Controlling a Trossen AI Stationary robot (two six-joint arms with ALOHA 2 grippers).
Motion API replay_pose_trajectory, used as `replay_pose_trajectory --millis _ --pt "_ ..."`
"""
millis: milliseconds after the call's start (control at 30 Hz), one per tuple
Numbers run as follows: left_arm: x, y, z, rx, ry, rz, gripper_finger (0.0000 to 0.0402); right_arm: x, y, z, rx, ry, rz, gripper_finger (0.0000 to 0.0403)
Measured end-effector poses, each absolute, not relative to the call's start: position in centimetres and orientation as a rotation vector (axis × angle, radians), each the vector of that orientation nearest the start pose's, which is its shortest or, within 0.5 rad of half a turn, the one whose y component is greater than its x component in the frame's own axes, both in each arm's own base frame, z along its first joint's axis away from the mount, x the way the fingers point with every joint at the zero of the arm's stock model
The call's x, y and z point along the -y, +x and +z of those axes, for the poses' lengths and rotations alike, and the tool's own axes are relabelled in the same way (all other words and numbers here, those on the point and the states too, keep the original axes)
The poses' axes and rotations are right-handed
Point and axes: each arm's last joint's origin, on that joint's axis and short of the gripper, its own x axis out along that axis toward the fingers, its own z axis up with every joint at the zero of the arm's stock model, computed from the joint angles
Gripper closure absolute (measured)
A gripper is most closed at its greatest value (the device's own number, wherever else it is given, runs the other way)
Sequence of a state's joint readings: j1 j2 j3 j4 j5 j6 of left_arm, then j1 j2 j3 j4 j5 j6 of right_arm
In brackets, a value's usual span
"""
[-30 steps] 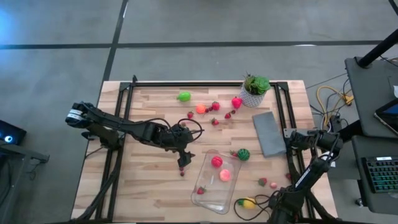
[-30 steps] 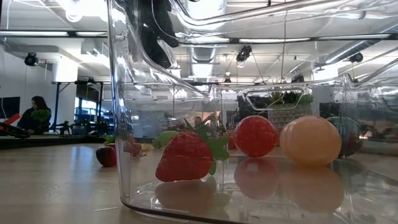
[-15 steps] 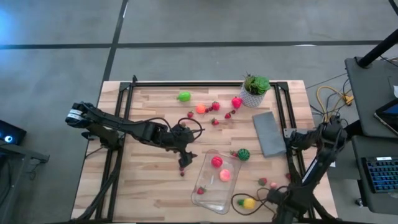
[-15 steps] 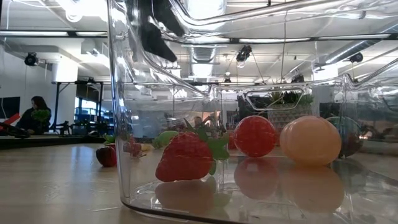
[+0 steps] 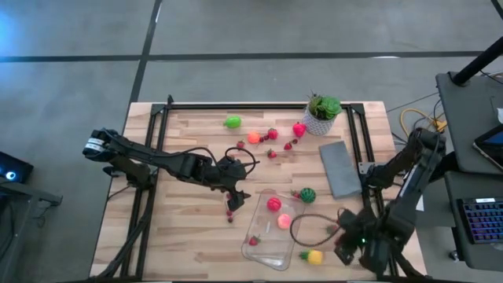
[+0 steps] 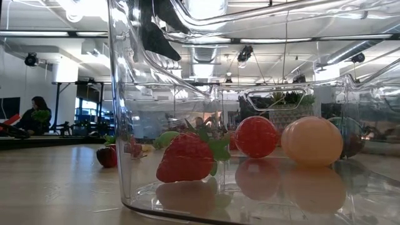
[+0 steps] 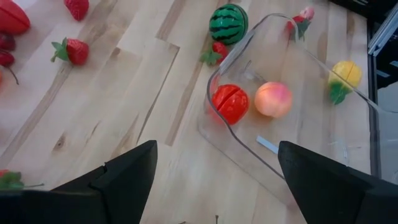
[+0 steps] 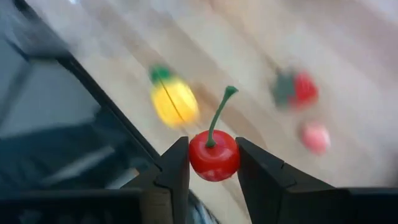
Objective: Pick and placing Produce into tupperware
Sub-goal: Put the red cherry into the transparent basket
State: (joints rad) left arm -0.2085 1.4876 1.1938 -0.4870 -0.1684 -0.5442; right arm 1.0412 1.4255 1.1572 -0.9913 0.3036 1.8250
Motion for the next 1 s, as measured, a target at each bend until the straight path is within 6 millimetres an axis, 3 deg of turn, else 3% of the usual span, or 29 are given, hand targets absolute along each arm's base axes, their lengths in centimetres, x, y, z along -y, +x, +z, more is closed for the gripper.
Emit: replay_pose_trajectory --millis 200,533,800,1000 --pt "6.1 31.2 28.3 -0.757 -0.398 0.184 0.0082 -19.5 16.7 27.8 -1.043 0.721 -0.361 0.0291" --pt "6.1 31.2 28.2 -0.754 -0.489 0.224 0.0082 -15.6 23.0 28.2 -0.959 0.588 -0.203 0.0291" --pt "6.0 30.7 27.5 -0.798 -0.576 0.283 0.0082 -13.5 27.2 26.5 -1.068 0.625 -0.023 0.0291" --pt "6.2 30.7 27.5 -0.826 -0.595 0.24 0.0082 -13.2 28.3 25.9 -1.068 0.642 0.024 0.0254"
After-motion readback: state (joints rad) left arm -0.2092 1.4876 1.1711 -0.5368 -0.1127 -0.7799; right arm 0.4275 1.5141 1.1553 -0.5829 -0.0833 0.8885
